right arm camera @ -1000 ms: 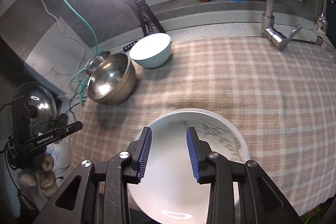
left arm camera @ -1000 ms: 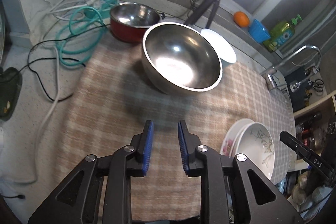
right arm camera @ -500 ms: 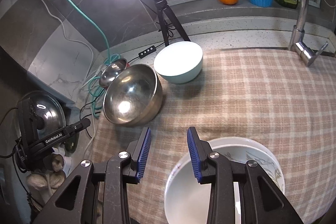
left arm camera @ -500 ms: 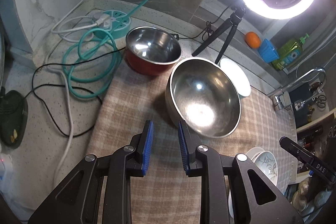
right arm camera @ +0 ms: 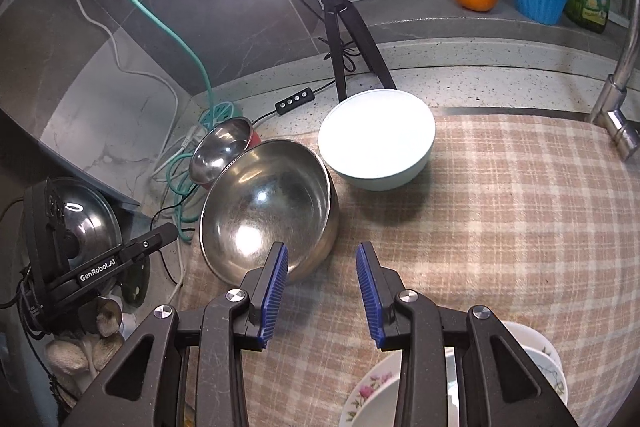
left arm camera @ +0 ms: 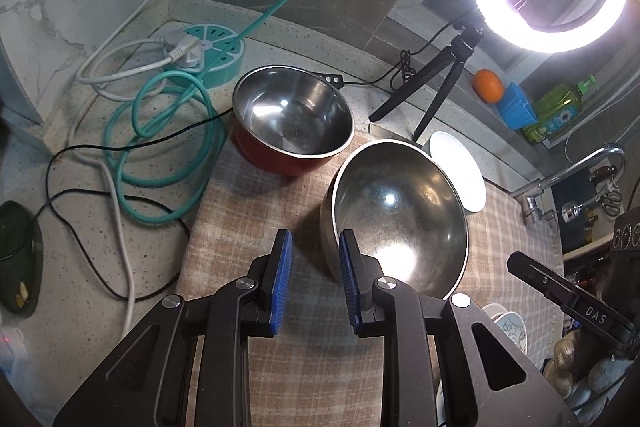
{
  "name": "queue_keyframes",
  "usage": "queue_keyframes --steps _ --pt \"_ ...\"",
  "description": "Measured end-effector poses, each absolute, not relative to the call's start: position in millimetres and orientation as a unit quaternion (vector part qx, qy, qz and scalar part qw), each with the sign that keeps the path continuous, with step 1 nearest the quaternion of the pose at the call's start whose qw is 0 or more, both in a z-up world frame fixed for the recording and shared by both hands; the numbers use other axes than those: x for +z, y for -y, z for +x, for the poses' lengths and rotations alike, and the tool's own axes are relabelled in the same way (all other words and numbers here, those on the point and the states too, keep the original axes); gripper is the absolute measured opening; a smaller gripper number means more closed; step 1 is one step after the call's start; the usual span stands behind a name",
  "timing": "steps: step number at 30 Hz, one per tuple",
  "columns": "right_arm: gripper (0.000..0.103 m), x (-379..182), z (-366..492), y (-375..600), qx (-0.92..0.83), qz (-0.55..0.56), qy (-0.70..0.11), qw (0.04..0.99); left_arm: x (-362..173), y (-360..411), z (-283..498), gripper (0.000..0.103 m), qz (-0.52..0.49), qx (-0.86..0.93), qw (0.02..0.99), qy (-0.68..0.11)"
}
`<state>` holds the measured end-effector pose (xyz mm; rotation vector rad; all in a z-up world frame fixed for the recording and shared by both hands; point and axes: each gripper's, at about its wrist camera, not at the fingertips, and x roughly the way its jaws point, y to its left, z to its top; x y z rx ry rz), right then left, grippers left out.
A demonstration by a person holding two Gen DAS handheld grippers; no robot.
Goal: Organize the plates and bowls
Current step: 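Reach the left gripper to the large steel bowl and close on its rim, then lift the large steel bowl by its rim with the left gripper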
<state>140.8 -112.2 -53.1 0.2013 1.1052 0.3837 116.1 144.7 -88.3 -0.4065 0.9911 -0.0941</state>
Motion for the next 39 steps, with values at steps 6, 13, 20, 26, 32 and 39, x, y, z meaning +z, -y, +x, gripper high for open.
queue_keyframes --steps 6,13,20,26,32,39 --pt "0.032 -63.6 158.3 103.3 0.183 0.095 -0.532 0.821 -93.1 -144.6 130.4 0.022 -0.194 -0.049 0.853 -0.482" --pt "0.032 -79.0 177.6 93.7 0.181 0.096 -0.548 0.811 -99.1 -138.5 147.0 0.026 -0.190 -0.054 0.846 -0.495" --pt "0.032 -89.7 187.5 86.6 0.182 0.090 -0.562 0.802 -107.0 -134.6 156.9 0.026 -0.186 -0.054 0.841 -0.505" --pt "0.019 -95.3 191.5 82.7 0.188 0.087 -0.570 0.795 -110.0 -132.9 162.0 0.011 -0.187 -0.056 0.839 -0.508" --pt "0.011 -97.0 192.8 82.6 0.183 0.084 -0.572 0.795 -109.0 -127.3 163.8 0.007 -0.179 -0.056 0.841 -0.507" --pt "0.009 -97.6 190.6 83.8 0.178 0.081 -0.574 0.795 -105.8 -126.3 160.2 0.006 -0.178 -0.051 0.843 -0.506"
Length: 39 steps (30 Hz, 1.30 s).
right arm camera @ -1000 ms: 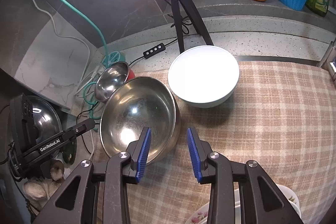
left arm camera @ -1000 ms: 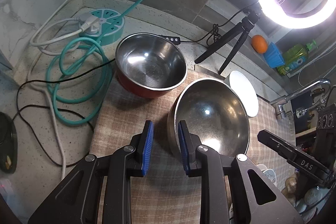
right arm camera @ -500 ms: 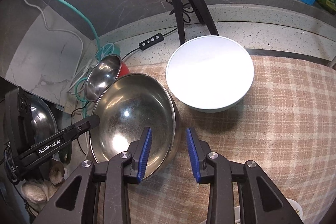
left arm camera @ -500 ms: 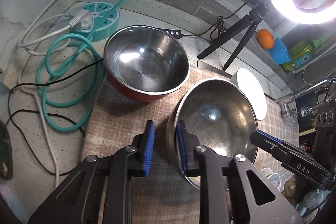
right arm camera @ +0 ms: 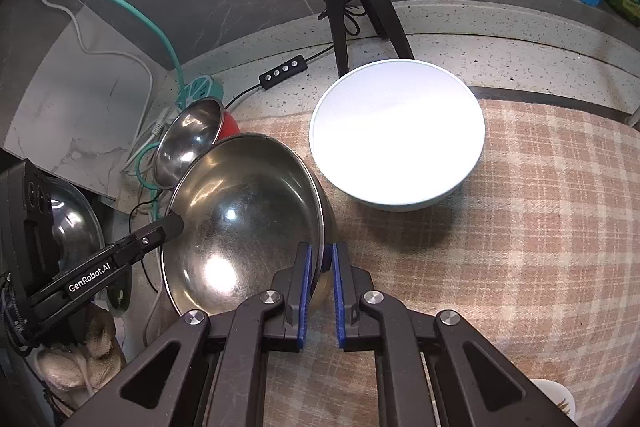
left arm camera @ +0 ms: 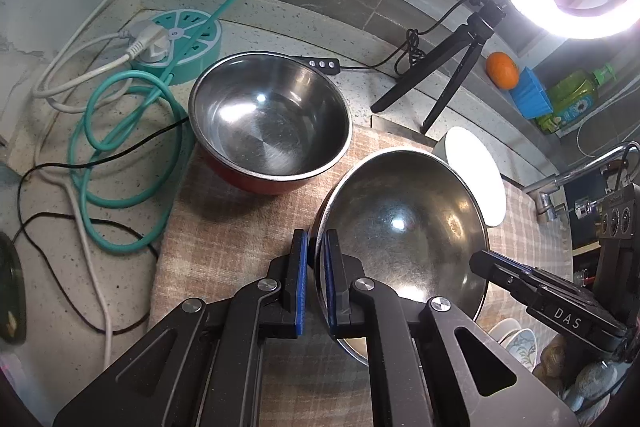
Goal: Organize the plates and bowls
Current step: 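Lift the large steel bowl by its rim with the left gripper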
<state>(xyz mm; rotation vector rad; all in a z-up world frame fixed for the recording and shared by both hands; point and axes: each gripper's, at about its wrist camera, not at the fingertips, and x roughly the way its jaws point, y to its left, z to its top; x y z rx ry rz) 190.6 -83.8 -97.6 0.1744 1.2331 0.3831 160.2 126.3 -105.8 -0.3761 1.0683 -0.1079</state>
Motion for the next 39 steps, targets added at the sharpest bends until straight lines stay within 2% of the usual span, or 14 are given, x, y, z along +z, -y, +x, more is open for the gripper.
queue_keyframes --steps 23,39 --pt "0.009 -63.0 129.0 89.9 0.207 0.094 -0.560 0.797 -74.5 -128.5 96.5 0.006 -0.189 -0.049 0.856 -0.478" --pt "0.009 -73.1 70.8 104.2 0.224 0.094 -0.577 0.780 -84.8 -115.2 35.2 0.007 -0.193 -0.037 0.849 -0.491"
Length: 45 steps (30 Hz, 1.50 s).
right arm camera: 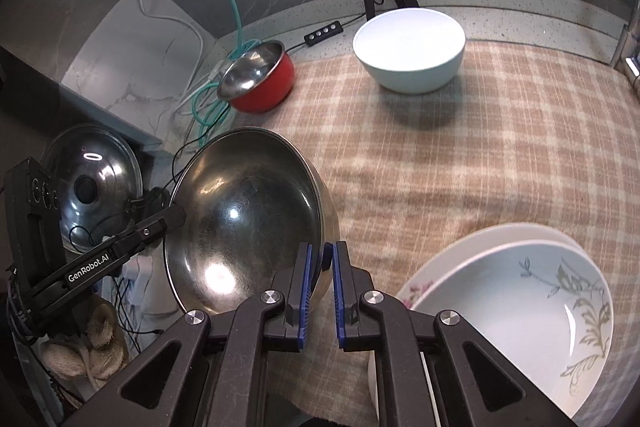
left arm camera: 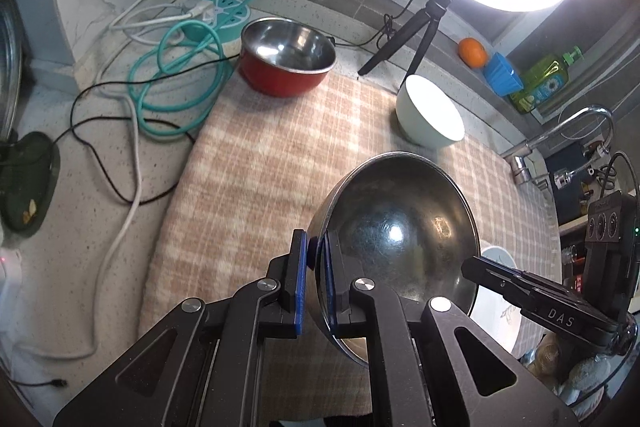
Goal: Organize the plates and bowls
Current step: 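Lift the large steel bowl by its rim with the left gripper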
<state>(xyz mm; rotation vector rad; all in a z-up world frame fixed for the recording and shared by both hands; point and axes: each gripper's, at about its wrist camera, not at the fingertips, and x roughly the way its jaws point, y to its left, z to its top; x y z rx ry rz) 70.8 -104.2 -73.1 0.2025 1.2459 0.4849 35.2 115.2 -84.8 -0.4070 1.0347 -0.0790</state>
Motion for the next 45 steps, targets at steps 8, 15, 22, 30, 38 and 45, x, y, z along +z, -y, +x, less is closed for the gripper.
queue_keyframes --steps 8,15,22,30,38,45 --pt "0.009 -83.2 47.5 112.2 0.222 0.095 -0.587 0.772 -94.3 -107.2 12.4 0.007 -0.195 -0.039 0.843 -0.499" --pt "0.009 -91.9 32.6 116.7 0.220 0.094 -0.597 0.766 -101.2 -103.3 4.4 0.007 -0.195 -0.040 0.838 -0.508" --pt "0.010 -95.4 25.7 118.4 0.220 0.094 -0.600 0.763 -107.6 -102.1 3.2 0.007 -0.195 -0.040 0.834 -0.515" --pt "0.010 -103.6 21.8 115.5 0.221 0.089 -0.609 0.756 -118.0 -104.2 3.2 0.007 -0.196 -0.035 0.828 -0.525" --pt "0.010 -103.8 21.7 112.0 0.222 0.080 -0.608 0.758 -119.5 -105.1 3.2 0.007 -0.192 -0.036 0.828 -0.525" --pt "0.013 -103.7 22.3 110.6 0.227 0.076 -0.608 0.757 -119.3 -106.2 6.6 0.007 -0.199 -0.038 0.825 -0.527"
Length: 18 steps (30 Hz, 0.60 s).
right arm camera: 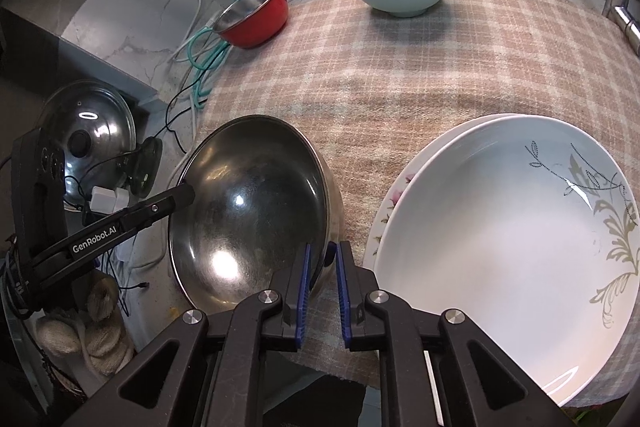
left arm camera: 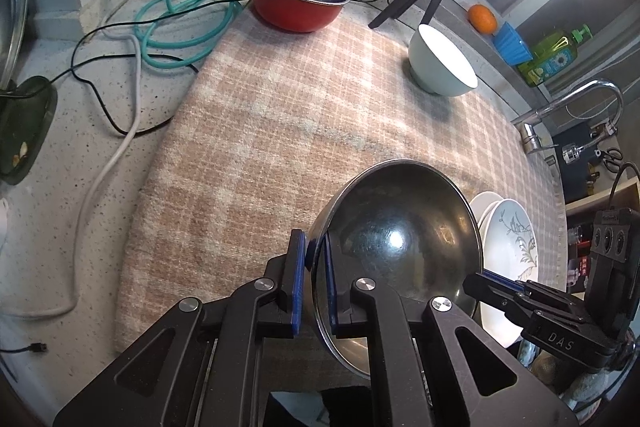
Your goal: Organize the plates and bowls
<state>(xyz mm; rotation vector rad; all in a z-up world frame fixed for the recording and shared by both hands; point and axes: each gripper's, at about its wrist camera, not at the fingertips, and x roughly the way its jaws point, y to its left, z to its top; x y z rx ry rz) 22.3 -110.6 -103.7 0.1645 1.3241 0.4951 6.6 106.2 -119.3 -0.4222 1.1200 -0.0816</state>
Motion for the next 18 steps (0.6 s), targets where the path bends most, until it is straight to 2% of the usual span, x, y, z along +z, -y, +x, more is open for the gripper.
queue_keyframes --steps 4,8,18 --pt "0.013 -101.0 21.8 111.5 0.228 0.069 -0.603 0.762 -115.2 -107.0 6.3 0.012 -0.198 -0.040 0.828 -0.523" --pt "0.018 -92.5 21.8 116.0 0.227 0.064 -0.591 0.772 -107.5 -111.8 3.6 0.012 -0.199 -0.036 0.834 -0.514" --pt "0.018 -47.4 30.5 132.2 0.234 0.069 -0.559 0.793 -70.4 -130.0 2.8 0.012 -0.211 -0.045 0.847 -0.487"
